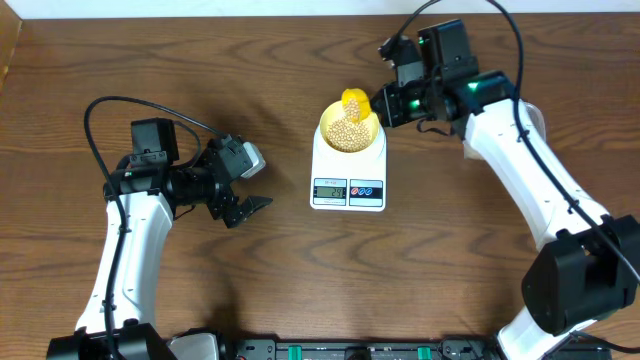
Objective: Scoop item into bowl and weigh 50g on scale
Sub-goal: 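Tilt scoop with right gripper to pour soybeans into bowl, then move empty scoop with right gripper back to the soybean tub, then dip scoop into the soybeans with right gripper and scoop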
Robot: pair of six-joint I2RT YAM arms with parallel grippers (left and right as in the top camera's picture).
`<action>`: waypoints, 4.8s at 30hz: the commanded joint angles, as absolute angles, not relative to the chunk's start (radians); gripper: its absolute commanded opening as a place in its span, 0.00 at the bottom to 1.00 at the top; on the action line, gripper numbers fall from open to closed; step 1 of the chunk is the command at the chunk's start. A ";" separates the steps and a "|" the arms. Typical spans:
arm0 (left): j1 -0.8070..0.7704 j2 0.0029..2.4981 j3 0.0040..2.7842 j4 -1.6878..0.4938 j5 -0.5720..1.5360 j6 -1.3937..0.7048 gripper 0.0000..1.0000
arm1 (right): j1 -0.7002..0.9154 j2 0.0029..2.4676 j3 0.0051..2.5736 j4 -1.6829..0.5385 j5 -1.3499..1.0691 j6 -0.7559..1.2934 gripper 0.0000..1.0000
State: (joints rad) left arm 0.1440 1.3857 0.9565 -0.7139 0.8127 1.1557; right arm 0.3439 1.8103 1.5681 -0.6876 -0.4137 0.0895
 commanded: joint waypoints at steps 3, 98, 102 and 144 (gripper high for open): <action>0.147 1.392 0.946 -0.717 0.818 1.154 0.97 | 0.355 1.778 1.591 -0.692 -0.396 0.054 0.01; 0.147 1.392 0.946 -0.717 0.818 1.154 0.98 | 0.320 1.673 1.591 -0.691 -0.329 -0.214 0.01; 0.147 1.392 0.946 -0.717 0.818 1.154 0.98 | 0.207 1.626 1.591 -0.747 -0.328 -0.176 0.01; 0.147 1.392 0.946 -0.717 0.818 1.154 0.97 | -0.103 1.843 1.589 -1.021 -0.026 -0.191 0.01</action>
State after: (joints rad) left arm 0.1440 1.3857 0.9565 -0.7139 0.8127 1.1557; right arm -0.1326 1.8084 1.5745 -1.0206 -0.0299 -0.2001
